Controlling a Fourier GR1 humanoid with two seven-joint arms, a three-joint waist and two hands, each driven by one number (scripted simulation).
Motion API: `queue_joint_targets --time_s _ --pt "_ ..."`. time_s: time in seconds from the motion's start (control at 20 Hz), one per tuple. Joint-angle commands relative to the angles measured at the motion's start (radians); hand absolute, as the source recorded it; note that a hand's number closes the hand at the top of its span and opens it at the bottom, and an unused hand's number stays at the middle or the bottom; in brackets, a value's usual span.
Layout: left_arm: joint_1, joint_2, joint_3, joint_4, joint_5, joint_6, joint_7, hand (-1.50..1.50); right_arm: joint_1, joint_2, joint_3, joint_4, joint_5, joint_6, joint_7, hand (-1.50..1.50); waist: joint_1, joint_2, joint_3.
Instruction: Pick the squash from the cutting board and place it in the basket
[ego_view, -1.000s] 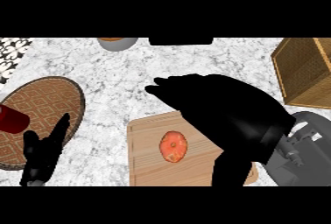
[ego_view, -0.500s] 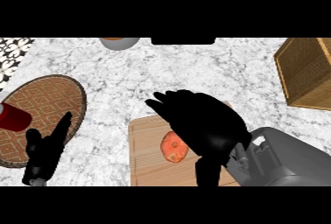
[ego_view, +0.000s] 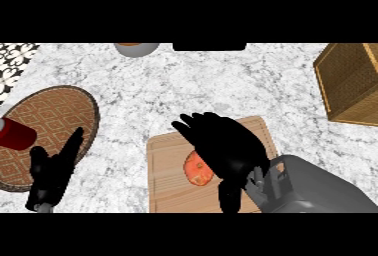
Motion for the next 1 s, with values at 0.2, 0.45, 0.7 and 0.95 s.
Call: queue_joint_targets --time_s 0.2,0.45,0.7,0.95 --pt "-0.001 -0.045 -0.012 0.071 0.014 -0.018 0.08 0.0 0.063 0.004 0.018 0.073 0.13 -0.037 -0.116 -1.5 -0.001 0.011 -0.018" --pt "0.035 -0.059 -0.03 0.051 -0.008 -0.027 0.064 0.0 0.09 0.119 0.078 0.144 0.207 -0.096 -0.107 -1.5 0.008 0.011 -0.018" --pt "0.067 -0.085 -0.028 0.064 -0.027 -0.022 0.025 0.0 0.103 0.103 0.05 0.188 0.246 -0.104 -0.184 -1.5 0.009 0.011 -0.018" --pt "0.046 -0.076 -0.009 0.065 -0.024 -0.036 0.065 0.0 0.112 0.127 0.076 0.209 0.27 -0.057 -0.153 -1.5 0.001 0.009 -0.019"
